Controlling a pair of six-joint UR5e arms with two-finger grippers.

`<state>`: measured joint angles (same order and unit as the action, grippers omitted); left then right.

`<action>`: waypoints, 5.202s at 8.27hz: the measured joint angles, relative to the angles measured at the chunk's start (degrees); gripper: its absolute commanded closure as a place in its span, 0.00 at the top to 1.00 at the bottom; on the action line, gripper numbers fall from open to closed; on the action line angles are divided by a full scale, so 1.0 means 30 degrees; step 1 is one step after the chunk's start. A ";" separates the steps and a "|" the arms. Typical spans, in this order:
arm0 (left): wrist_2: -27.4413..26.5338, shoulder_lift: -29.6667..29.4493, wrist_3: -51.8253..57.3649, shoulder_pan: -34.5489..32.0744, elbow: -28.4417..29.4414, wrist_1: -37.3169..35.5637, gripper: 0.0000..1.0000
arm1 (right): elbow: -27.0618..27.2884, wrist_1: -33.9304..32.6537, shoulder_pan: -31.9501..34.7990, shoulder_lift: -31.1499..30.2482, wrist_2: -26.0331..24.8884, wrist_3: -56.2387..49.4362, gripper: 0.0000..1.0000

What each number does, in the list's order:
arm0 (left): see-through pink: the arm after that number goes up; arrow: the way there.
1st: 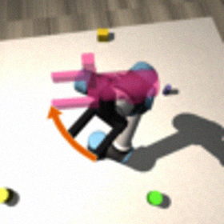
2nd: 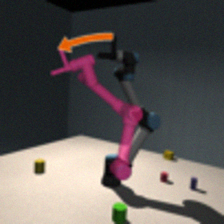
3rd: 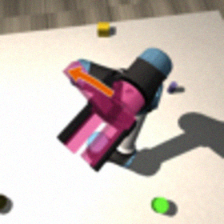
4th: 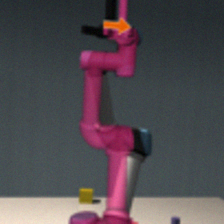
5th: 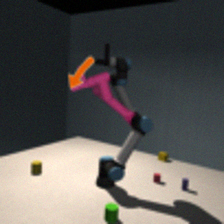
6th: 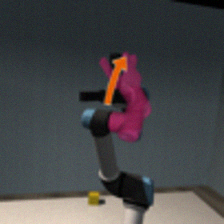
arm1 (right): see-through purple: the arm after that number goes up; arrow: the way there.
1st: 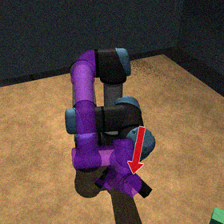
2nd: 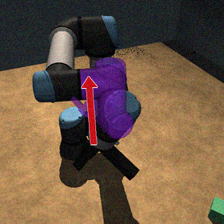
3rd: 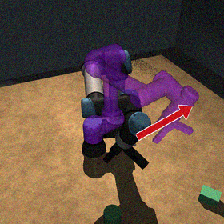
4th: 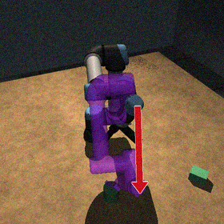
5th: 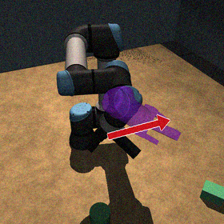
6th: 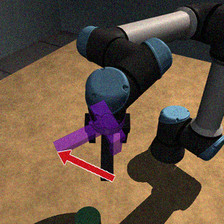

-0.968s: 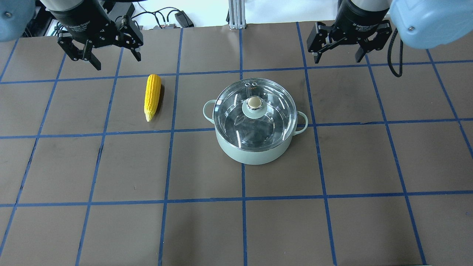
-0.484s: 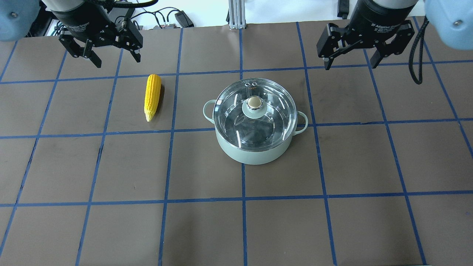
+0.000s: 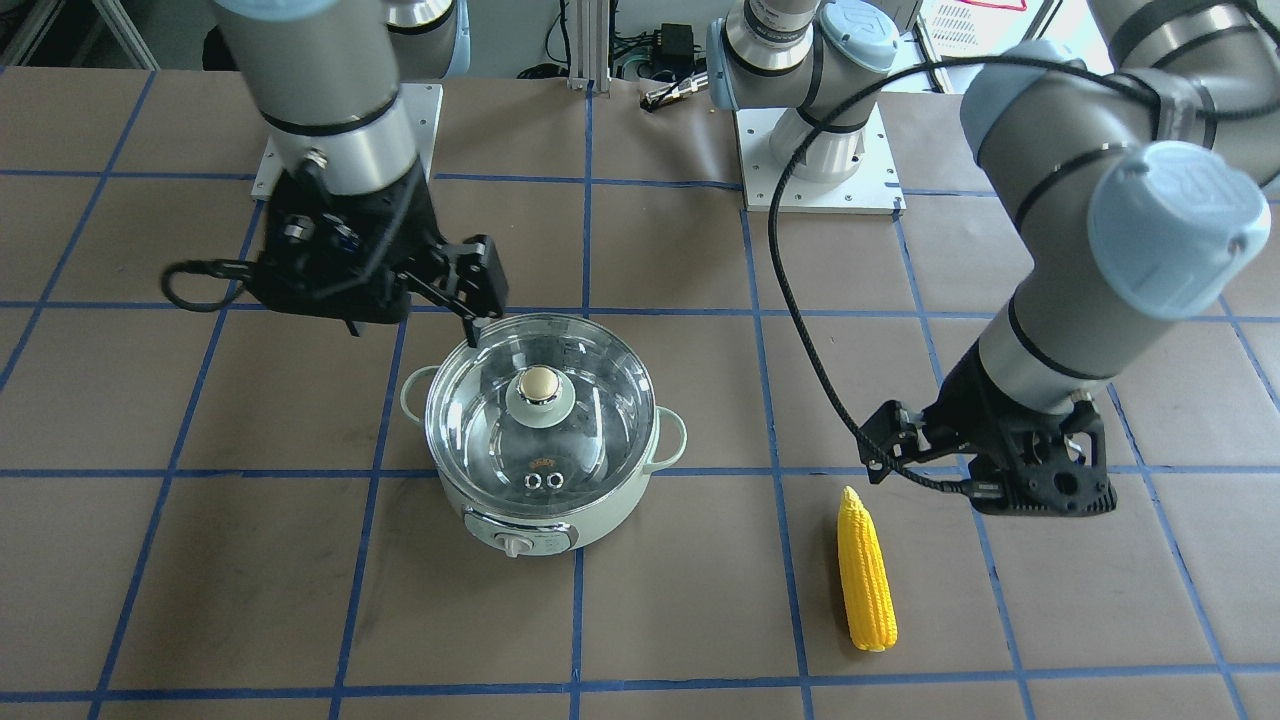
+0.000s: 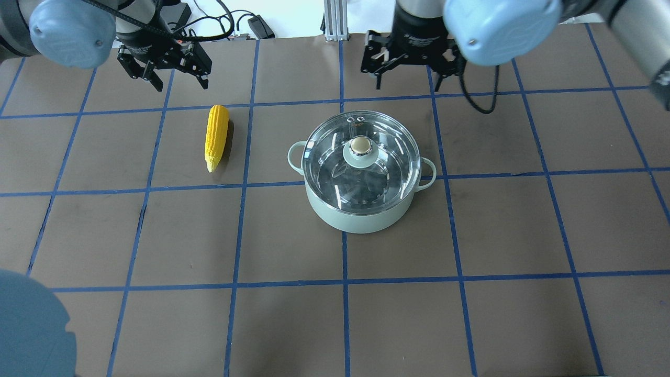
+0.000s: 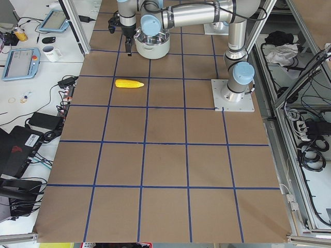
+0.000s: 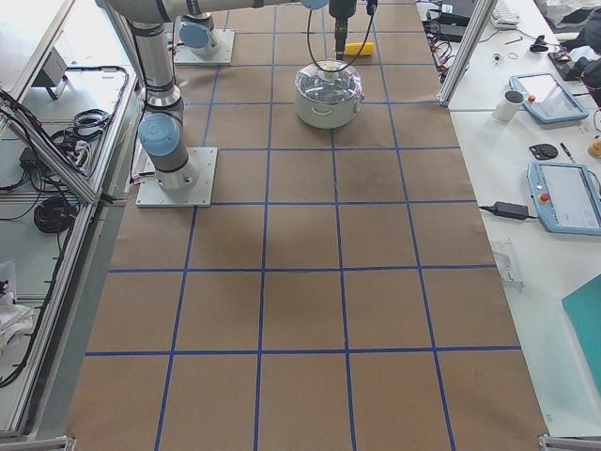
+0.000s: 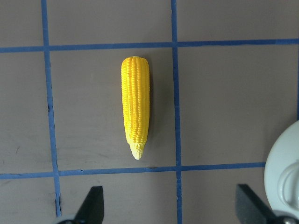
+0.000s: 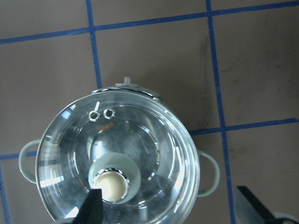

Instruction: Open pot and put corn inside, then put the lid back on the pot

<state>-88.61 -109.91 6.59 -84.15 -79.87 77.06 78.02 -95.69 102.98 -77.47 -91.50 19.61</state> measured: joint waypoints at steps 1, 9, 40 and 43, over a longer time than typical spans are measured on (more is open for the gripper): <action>0.0005 -0.1053 0.0608 0.0536 -0.0006 -0.0744 1.00 | -0.0156 -0.1127 0.1193 0.1193 -0.0223 0.1215 0.94; 0.0191 -0.6644 0.0193 0.0389 -0.0340 -0.6447 0.95 | 0.2120 -0.3495 0.2148 0.3004 -0.0049 0.1992 0.77; 0.2611 -0.4105 -1.0847 -0.9250 0.1950 -0.0657 0.56 | 0.1443 0.4524 -0.6948 -0.3704 -0.1700 -1.1401 0.20; 0.3013 -0.4489 -1.0842 -0.9247 0.1847 -0.0667 0.90 | 0.1443 0.4528 -0.6934 -0.3689 -0.1754 -1.1411 0.19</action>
<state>-79.57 -123.38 -25.93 -111.89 -74.34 75.06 82.35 -82.11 82.18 -88.53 -96.76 -14.62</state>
